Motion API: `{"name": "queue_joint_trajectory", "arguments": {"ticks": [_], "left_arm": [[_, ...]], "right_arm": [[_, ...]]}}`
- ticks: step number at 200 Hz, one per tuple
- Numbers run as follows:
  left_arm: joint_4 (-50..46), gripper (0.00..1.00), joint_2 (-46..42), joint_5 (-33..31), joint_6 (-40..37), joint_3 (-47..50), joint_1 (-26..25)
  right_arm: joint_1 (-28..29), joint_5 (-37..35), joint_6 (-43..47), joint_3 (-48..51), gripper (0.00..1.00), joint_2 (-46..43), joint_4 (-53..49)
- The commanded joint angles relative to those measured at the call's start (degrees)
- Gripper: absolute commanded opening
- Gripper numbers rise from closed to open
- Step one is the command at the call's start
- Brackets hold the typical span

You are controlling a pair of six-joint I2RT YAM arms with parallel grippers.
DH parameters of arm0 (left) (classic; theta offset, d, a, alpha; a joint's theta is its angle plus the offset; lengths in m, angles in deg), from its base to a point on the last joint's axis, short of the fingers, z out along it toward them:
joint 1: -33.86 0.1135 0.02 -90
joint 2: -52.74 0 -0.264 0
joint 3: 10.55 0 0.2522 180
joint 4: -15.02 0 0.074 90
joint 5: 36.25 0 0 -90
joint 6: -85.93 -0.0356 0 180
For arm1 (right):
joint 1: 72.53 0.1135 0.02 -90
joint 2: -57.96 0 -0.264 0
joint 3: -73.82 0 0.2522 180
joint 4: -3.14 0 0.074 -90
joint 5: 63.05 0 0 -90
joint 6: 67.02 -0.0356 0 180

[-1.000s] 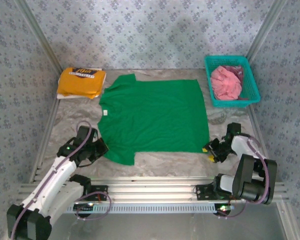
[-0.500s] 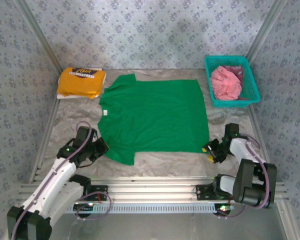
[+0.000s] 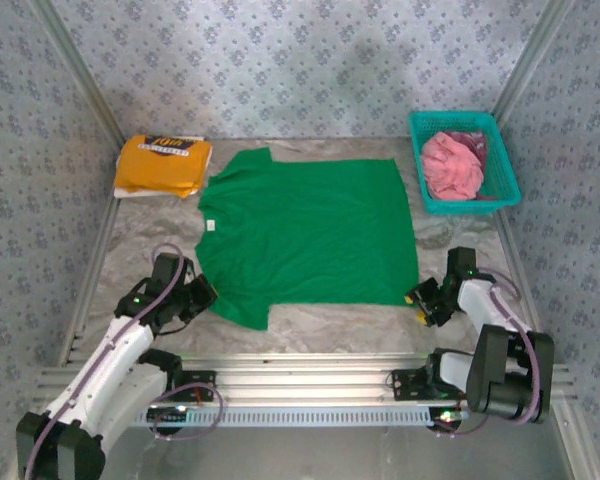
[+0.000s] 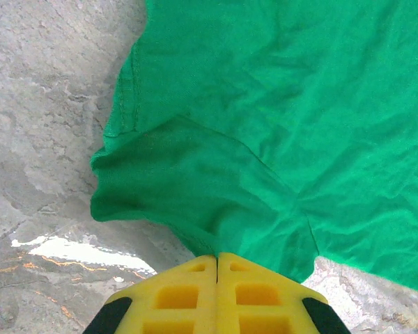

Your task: Fold and stack the t-shirts

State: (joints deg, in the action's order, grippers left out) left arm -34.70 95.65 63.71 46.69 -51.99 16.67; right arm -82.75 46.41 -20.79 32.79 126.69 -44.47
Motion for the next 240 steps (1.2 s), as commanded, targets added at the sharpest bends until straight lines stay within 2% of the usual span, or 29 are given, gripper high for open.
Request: {"name": "queue_joint_trajectory", "arguments": {"ticks": [1, 80, 123, 155, 199, 216, 240], "left_arm": [[0.72, 0.00, 0.19, 1.20, -0.95, -0.38, 0.58], [1.64, 0.00, 0.76, 1.63, -0.89, -0.28, 0.75], [2.49, 0.00, 1.21, 2.01, -0.85, 0.08, 0.75], [2.26, 0.00, 0.85, 1.67, -0.86, 0.02, 0.75], [2.92, 0.00, 1.65, 1.83, -0.86, -0.07, 0.75], [3.22, 0.00, 1.58, 1.73, -0.68, -0.01, 0.75], [3.53, 0.00, 2.06, 1.90, -0.71, -0.01, 0.75]], "right_arm": [[0.96, -3.52, 1.21, 0.78, 0.48, 4.91, 25.13], [2.01, -3.95, 0.27, -2.06, 0.48, 4.41, 23.81], [1.87, -4.31, 1.10, -2.76, 0.47, 7.57, 25.18], [2.01, -5.05, 0.98, -2.33, 0.43, 9.05, 27.90], [2.10, -5.30, 2.00, -4.61, 0.33, 9.80, 27.10], [2.06, -5.18, 2.20, -5.08, 0.23, 9.92, 26.76], [2.21, -4.86, 2.02, -6.10, 0.24, 10.18, 25.39]]}}
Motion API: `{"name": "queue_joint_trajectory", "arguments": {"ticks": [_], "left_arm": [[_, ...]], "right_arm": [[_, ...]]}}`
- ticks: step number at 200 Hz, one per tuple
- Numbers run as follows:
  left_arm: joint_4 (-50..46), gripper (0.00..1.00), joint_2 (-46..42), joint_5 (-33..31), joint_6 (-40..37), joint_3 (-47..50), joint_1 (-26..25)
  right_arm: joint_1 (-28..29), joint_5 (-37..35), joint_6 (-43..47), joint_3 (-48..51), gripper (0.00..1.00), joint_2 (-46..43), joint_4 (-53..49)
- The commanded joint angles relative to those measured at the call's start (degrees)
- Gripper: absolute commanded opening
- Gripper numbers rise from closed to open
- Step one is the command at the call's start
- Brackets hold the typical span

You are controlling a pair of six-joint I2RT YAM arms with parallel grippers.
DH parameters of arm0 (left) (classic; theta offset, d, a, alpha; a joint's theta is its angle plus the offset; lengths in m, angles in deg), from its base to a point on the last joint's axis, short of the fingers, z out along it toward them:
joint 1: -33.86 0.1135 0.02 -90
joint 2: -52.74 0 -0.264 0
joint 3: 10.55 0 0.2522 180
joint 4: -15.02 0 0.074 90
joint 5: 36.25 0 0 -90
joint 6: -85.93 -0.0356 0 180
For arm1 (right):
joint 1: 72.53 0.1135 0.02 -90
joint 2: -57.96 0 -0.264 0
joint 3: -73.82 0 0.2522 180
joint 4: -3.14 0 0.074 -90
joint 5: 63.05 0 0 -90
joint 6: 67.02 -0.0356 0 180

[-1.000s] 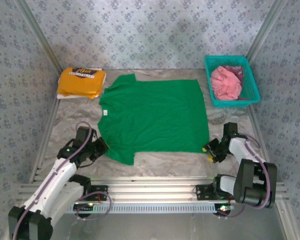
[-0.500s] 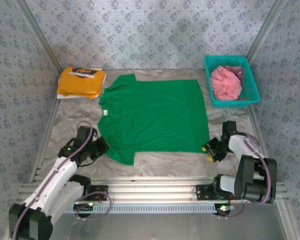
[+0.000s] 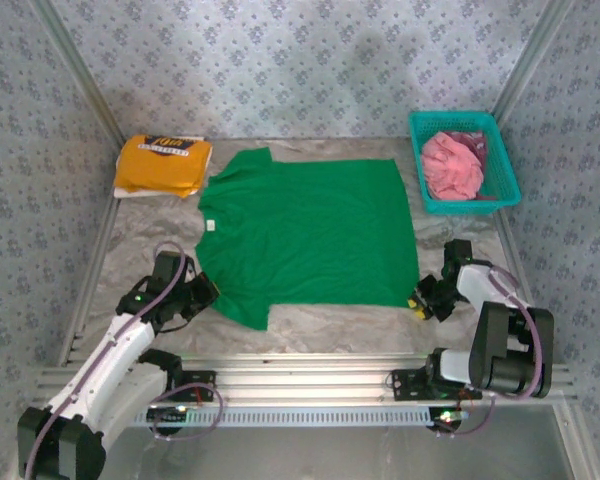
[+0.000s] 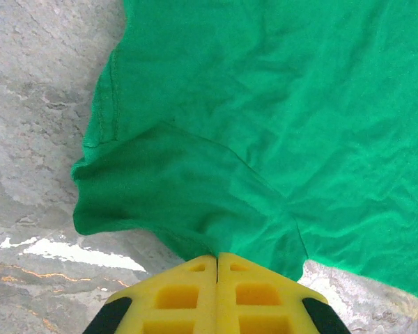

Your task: Fold and stack the t-shirts

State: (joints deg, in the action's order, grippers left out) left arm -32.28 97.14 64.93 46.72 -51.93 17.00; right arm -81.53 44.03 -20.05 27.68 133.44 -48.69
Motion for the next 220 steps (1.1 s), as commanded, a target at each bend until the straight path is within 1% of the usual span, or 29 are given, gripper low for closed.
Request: {"name": "queue_joint_trajectory", "arguments": {"ticks": [1, 8, 13, 28, 40, 54, 77, 102, 146, 168, 189, 207, 220], "left_arm": [[1.15, 0.00, 0.59, 0.68, -0.75, -0.11, 0.43], [1.10, 0.00, 0.68, 0.62, -0.71, -0.16, 0.43], [1.03, 0.00, 0.69, 0.60, -0.70, -0.19, 0.43], [1.26, 0.00, 0.71, 0.43, -0.69, -0.16, 0.42], [1.50, 0.00, 0.69, 0.42, -0.74, -0.16, 0.44], [1.15, 0.00, 0.61, 0.01, -0.84, -0.48, 0.43], [0.03, 0.00, -0.09, -1.36, -1.51, -2.03, 0.60], [1.03, 0.00, 0.36, 0.04, -3.59, -4.31, 2.63], [-0.80, 0.00, 0.81, -0.55, -7.32, -8.94, 4.06], [-0.10, 0.00, 0.16, -0.29, -7.38, -8.89, 4.73], [1.22, 0.00, 0.48, 1.29, -6.68, -8.41, 4.78], [0.14, 0.00, 0.06, 1.52, -6.92, -9.48, 4.82], [-1.74, 0.00, -1.27, 1.11, -7.07, -10.46, 4.82]], "right_arm": [[0.99, -2.40, 1.28, -1.00, 0.24, 3.35, 29.57], [1.12, -2.14, 1.36, -1.19, 0.18, 3.10, 29.41], [1.34, -2.35, 1.37, -1.28, 0.16, 2.86, 29.28], [1.38, -2.67, 1.54, -1.54, 0.15, 2.60, 28.67], [1.41, -2.84, 1.72, -1.55, 0.12, 2.81, 28.96], [1.35, -2.85, 1.96, -1.63, 0.10, 3.20, 28.82], [1.44, -2.32, 2.07, -1.78, 0.04, 2.29, 28.11], [1.52, -1.82, 2.60, -2.42, 0.00, 0.13, 26.19], [1.78, 0.25, 4.09, -2.15, 0.00, -3.77, 20.45], [1.86, 1.79, 4.57, -0.42, 0.00, -5.43, 19.14], [2.12, 3.04, 5.17, 0.56, 0.00, -6.21, 17.69], [3.44, 4.06, 5.99, -0.08, 0.00, -6.93, 13.57], [4.91, 3.45, 6.12, -0.24, 0.00, -8.43, 9.96]]}}
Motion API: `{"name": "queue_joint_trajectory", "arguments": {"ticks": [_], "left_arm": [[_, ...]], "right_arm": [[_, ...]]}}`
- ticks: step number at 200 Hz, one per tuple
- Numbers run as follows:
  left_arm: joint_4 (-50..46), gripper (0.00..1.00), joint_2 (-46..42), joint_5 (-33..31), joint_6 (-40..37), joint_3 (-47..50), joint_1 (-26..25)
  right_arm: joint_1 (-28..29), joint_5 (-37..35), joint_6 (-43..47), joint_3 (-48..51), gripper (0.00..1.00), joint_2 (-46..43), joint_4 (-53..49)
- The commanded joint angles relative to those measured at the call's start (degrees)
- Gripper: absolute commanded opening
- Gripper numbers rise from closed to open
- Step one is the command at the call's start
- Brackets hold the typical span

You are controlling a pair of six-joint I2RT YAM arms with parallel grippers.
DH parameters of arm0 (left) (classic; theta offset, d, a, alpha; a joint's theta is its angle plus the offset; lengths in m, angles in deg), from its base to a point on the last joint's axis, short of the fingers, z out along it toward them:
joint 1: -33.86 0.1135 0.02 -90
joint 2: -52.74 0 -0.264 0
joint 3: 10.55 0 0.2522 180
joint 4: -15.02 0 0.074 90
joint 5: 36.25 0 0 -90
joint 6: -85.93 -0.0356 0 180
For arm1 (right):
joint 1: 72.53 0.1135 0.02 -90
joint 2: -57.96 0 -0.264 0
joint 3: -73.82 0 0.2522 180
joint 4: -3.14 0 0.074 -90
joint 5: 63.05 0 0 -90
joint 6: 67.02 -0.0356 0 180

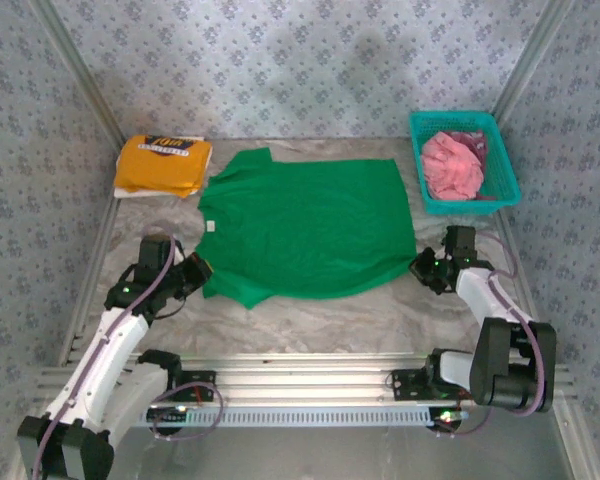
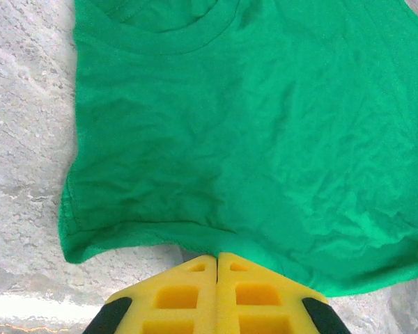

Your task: Fold and stack the t-shirts

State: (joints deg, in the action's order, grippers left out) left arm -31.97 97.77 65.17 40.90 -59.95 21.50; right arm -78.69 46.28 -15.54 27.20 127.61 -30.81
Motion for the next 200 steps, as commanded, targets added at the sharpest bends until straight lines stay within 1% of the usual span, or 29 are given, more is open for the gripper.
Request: {"name": "queue_joint_trajectory", "arguments": {"ticks": [1, 33, 41, 70, 89, 108, 126, 144, 152, 163, 174, 182, 200], "left_arm": [[-2.20, 0.00, -1.98, 0.88, -1.32, -2.47, 0.27], [-5.35, 0.00, -6.36, 0.36, -0.76, -2.29, 0.32], [-7.66, 0.00, -7.37, 0.36, -0.76, -1.99, 0.32], [-12.86, 0.00, -11.66, -1.66, -1.51, -2.76, 0.40], [-14.07, 0.00, -14.11, -1.49, -0.54, -2.77, 0.41], [-16.33, 0.00, -15.71, -1.93, -0.45, -3.65, 0.41], [-18.71, 0.00, -16.51, -3.58, -2.01, -6.48, 0.54], [-19.73, 0.00, -14.98, -6.32, -5.11, -9.92, 1.29], [-17.98, 0.00, -13.45, -5.10, -5.84, -10.27, 2.07], [-14.16, 0.00, -10.62, -1.61, -5.68, -9.96, 3.24], [-10.04, 0.00, -7.96, 1.25, -4.94, -8.72, 3.73], [-7.84, 0.00, -6.42, 2.06, -5.00, -7.87, 3.75], [-7.00, 0.00, -3.25, 1.86, -7.27, -7.99, 3.98]], "right_arm": [[2.13, 1.17, 1.61, 0.25, 0.00, -2.72, -8.20], [4.09, 2.38, 0.57, 1.54, 0.00, -8.31, -14.92], [4.46, 2.09, 0.34, 1.98, 0.00, -10.32, -17.12], [4.23, 2.44, -0.44, 3.06, 0.00, -18.06, -24.90], [3.48, 2.93, -0.75, 2.82, 0.00, -21.92, -27.89], [2.22, 4.94, -1.20, 2.59, 0.00, -23.79, -29.14], [0.19, 6.34, 0.51, 1.07, 0.00, -23.94, -30.43], [-2.02, 7.12, 1.31, -0.67, 0.00, -23.31, -29.72], [-2.83, 8.18, 1.39, -1.03, 0.00, -22.23, -28.38], [-3.17, 9.24, 1.89, -1.52, 0.00, -19.78, -26.49], [-3.18, 8.71, 2.91, -2.21, 0.00, -17.48, -24.65], [-2.99, 7.42, 4.92, -3.15, 0.00, -16.09, -23.77], [-2.81, 7.44, 4.44, -4.51, 0.00, -13.30, -21.91]]}}
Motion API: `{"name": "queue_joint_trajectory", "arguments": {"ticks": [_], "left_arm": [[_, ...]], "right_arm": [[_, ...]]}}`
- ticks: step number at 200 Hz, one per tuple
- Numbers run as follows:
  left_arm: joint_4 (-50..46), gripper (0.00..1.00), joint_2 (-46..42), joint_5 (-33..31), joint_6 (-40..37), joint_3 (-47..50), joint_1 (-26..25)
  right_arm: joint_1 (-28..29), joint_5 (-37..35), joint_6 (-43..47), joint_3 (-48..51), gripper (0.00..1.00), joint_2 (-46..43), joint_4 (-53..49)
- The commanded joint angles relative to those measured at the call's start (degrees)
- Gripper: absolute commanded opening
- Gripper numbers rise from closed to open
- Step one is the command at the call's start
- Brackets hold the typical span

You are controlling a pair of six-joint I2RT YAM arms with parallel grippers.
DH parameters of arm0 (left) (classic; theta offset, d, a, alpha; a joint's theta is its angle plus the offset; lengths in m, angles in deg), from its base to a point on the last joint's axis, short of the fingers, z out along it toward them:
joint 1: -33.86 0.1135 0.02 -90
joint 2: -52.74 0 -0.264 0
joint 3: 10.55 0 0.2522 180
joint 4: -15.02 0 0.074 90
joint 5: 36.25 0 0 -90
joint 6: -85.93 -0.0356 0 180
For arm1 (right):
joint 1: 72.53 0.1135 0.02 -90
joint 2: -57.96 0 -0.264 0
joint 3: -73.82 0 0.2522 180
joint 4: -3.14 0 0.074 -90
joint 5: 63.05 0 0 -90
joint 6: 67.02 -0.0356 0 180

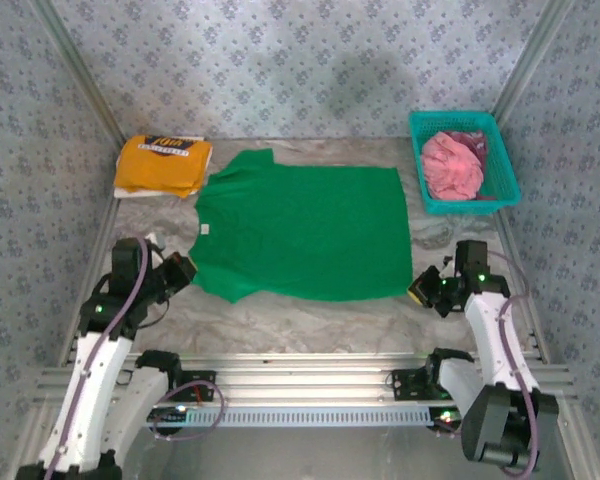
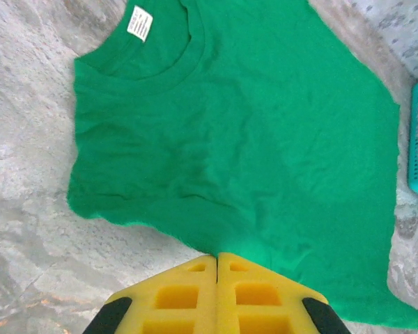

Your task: Fold and stack the t-shirts

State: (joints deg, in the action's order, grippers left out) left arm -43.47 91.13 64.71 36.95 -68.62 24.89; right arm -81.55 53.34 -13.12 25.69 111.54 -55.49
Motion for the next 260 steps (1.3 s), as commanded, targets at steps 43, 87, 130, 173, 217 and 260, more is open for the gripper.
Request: {"name": "queue_joint_trajectory", "arguments": {"ticks": [43, 87, 130, 173, 217, 260], "left_arm": [[8.20, 0.00, 13.02, 6.28, -6.91, -2.68, 3.49], [8.03, 0.00, 19.34, 9.18, -11.08, -7.49, 8.17], [7.48, 0.00, 25.20, 9.96, -14.24, -12.90, 8.97], [8.35, 0.00, 33.04, 11.02, -16.71, -17.78, 9.04], [8.03, 0.00, 38.75, 9.93, -19.24, -21.84, 8.97], [8.12, 0.00, 43.20, 8.53, -20.97, -26.27, 8.97]], "right_arm": [[2.11, -0.11, 6.24, -8.16, 0.00, 14.21, 7.11], [0.37, 1.45, 7.16, -12.77, 0.00, 17.93, 6.08], [0.45, 0.94, 9.51, -18.43, 0.00, 23.10, 5.97], [1.04, 0.24, 10.13, -22.25, 0.00, 28.90, 8.08], [1.20, -0.47, 9.72, -24.27, 0.00, 33.05, 10.15], [0.97, -0.82, 10.08, -26.68, 0.00, 35.97, 10.15]]}}
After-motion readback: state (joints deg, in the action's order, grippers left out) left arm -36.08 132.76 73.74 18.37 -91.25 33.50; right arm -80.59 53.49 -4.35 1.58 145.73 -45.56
